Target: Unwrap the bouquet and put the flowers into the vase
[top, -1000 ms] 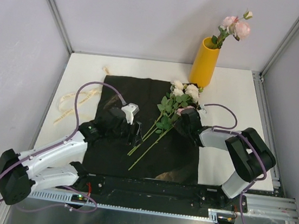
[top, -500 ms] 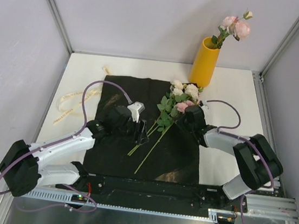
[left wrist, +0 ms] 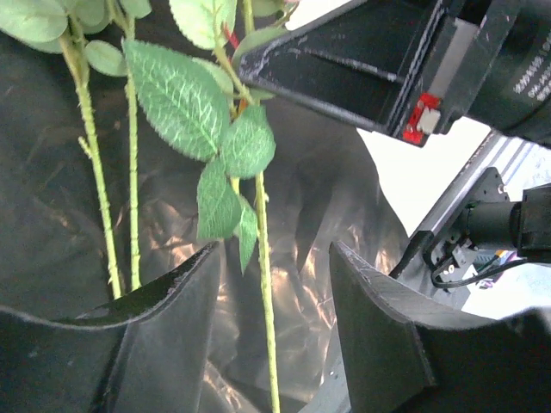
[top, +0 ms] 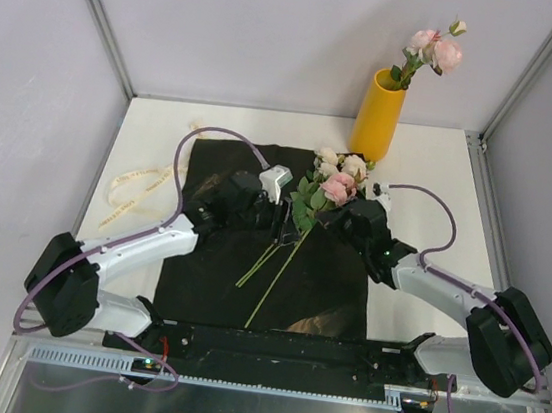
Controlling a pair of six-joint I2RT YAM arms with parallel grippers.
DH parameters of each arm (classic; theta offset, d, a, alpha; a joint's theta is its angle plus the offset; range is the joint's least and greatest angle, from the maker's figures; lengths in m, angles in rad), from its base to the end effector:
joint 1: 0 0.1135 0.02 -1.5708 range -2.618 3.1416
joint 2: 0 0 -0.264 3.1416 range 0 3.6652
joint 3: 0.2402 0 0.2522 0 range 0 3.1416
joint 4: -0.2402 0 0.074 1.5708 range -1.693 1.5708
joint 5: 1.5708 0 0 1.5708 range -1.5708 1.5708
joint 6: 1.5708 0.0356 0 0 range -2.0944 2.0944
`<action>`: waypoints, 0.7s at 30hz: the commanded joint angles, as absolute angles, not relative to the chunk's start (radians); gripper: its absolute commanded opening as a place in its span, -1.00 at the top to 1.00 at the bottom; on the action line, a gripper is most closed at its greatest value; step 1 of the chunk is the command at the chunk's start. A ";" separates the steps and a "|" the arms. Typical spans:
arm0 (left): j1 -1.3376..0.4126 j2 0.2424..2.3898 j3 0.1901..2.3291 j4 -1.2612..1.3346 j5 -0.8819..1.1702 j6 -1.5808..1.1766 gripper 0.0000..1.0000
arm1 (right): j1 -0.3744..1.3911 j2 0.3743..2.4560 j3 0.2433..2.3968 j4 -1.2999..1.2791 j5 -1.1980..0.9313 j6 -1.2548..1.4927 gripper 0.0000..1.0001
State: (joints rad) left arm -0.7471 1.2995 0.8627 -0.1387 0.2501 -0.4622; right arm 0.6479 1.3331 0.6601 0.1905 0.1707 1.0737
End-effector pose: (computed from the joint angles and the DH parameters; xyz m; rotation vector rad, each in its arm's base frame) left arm 0.2050 -0.2019 0.2595 0.4785 2.2380 -0.9413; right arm 0.2296 0.1662 0.2137 0.5670 2.0925 0.8727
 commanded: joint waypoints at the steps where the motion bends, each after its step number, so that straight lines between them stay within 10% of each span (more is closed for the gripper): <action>1: -0.752 1.356 0.932 -0.068 0.322 -0.447 -0.15 | 0.660 1.259 0.652 0.207 0.181 1.088 1.00; 12: -0.753 1.368 0.933 -0.051 0.430 -0.457 -0.12 | 0.659 1.089 0.641 0.237 0.230 0.931 1.00; 21: -0.753 1.066 0.912 -0.210 0.328 -0.360 -0.54 | 0.588 0.881 0.651 0.403 0.241 0.634 1.00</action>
